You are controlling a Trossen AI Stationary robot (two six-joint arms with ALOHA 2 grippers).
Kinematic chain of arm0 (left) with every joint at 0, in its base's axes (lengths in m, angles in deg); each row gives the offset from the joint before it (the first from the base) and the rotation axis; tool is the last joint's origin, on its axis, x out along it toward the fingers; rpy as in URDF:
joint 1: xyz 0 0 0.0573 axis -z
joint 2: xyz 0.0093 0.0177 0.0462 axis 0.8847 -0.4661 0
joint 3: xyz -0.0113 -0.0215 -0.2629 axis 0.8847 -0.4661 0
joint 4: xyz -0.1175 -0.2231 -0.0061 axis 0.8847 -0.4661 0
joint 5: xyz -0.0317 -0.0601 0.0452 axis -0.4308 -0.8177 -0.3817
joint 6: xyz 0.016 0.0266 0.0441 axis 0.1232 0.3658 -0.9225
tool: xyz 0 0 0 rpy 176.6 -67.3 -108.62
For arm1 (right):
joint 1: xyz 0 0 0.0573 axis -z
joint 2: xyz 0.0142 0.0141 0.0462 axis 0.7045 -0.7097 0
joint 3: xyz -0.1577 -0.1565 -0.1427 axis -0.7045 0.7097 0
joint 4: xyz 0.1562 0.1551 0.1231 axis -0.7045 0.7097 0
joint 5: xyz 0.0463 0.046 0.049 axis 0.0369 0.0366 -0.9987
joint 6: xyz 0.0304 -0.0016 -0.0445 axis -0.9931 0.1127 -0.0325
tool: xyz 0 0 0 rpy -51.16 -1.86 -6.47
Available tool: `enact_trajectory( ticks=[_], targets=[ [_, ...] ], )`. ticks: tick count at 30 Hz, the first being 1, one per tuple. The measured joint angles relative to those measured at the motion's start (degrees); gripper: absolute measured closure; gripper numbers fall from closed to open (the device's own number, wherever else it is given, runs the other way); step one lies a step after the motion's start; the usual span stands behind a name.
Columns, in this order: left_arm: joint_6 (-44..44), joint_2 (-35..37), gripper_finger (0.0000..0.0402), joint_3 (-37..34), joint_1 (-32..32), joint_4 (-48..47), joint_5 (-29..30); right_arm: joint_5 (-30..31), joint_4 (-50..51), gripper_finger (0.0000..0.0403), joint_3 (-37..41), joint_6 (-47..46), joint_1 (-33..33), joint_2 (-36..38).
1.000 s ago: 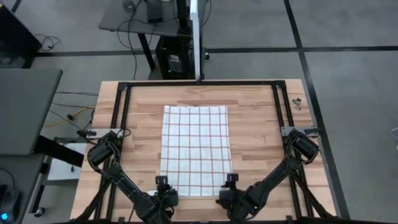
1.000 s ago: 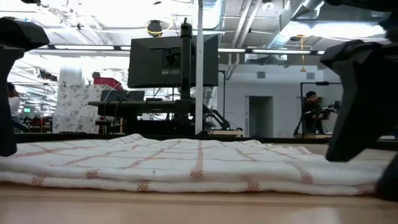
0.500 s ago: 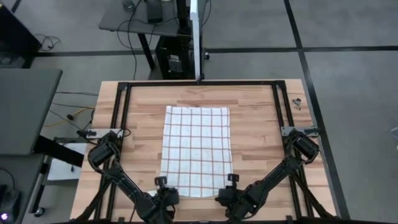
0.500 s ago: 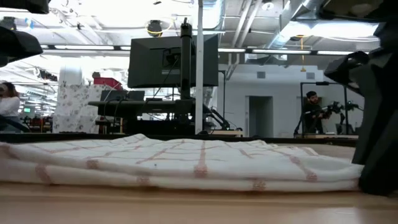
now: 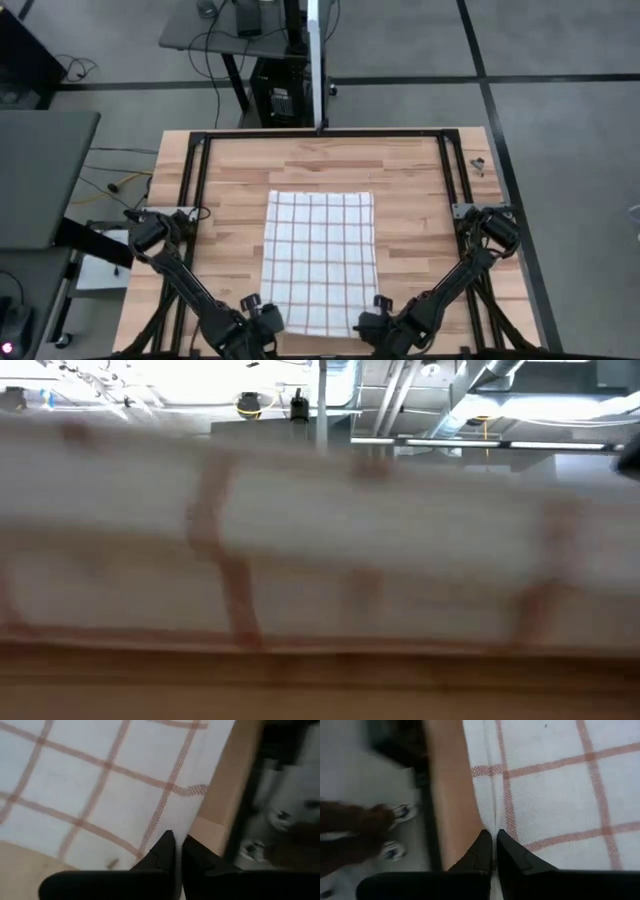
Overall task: Roll towel
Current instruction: Roll the white towel
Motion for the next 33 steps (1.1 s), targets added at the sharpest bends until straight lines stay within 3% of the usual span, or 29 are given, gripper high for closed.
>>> enact_trajectory(
  ticks=[8, 16, 25, 29, 33],
  targets=[
    [-4.62, 0.39, 0.0401, -2.60, -2.20, 4.92, -8.64, -8.83, -1.63, 0.0402, -0.04, 0.04, 1.61, 0.54],
    [-4.10, 11.24, 0.0402, -23.63, -5.73, 30.11, -18.78, -21.90, -15.58, 0.0402, 4.92, -3.26, 6.31, 0.53],
    [-11.01, 22.88, 0.0402, -33.10, -11.44, 29.95, -20.70, -28.86, -20.39, 0.0403, 9.40, -4.51, 12.24, 5.04],
    [-14.68, 23.44, 0.0402, -35.80, -13.28, 30.38, -22.06, -31.17, -23.48, 0.0403, 13.08, -6.14, 14.49, 6.60],
    [-16.31, 23.38, 0.0402, -39.80, -14.66, 34.31, -23.88, -33.81, -33.00, 0.0403, 17.78, -9.61, 16.53, 7.31]
  ],
)
